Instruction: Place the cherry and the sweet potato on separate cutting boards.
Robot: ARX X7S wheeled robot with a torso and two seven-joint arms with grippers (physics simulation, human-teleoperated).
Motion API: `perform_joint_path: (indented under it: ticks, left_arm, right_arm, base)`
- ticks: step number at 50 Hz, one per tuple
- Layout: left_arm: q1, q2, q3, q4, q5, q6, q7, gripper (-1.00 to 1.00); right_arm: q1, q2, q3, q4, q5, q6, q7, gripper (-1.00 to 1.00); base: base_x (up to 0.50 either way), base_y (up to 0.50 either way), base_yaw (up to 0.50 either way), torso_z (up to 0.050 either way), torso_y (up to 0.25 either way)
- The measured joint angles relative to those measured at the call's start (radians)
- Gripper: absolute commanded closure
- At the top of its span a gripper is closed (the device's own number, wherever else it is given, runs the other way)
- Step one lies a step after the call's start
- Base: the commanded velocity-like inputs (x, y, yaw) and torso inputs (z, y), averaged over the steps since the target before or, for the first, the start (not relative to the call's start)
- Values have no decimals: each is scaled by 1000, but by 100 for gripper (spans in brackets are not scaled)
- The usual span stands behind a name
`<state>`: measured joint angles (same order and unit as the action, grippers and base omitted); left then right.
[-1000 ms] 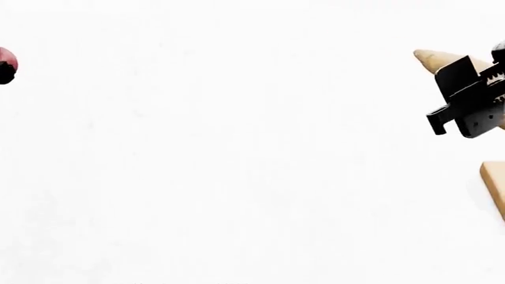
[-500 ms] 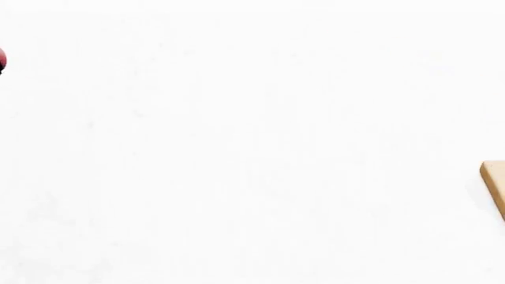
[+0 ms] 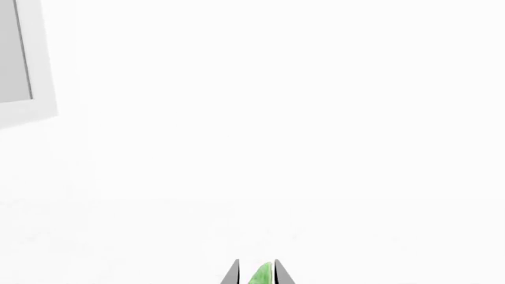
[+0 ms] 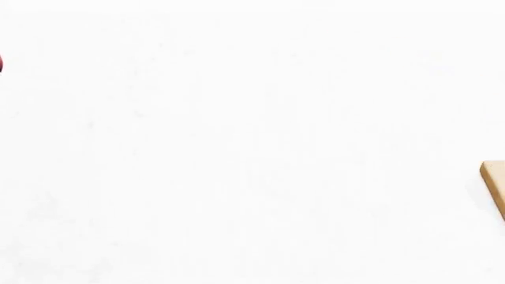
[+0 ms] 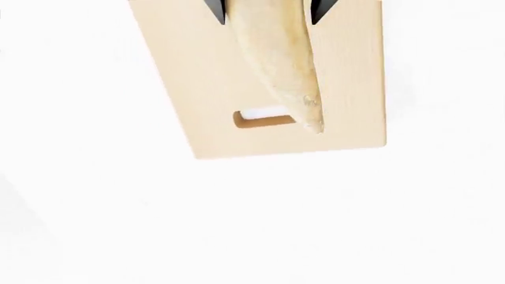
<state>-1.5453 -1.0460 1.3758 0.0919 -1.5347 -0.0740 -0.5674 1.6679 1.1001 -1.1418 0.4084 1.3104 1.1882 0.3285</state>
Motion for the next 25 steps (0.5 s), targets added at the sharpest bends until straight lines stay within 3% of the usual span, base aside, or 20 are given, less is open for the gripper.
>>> perform_joint_path:
  ticks: [18,19,25]
  left_arm:
    - [16,-5,-1,3,1,2,-7,100]
    - [17,-6,-1,3,1,2,-8,100]
    - [22,-10,-2,2,0,4,-8,100]
  right_arm:
    - [-125,-42,-39,75,-7,-74,-16,100]
    - [-128,-43,-41,76,-8,-73,-17,-100]
    - [-128,-48,-48,76,-20,-63,-21,-100]
  base:
    - [0,0,0,0,0]
    - [0,0,0,0,0]
    - [0,0,0,0,0]
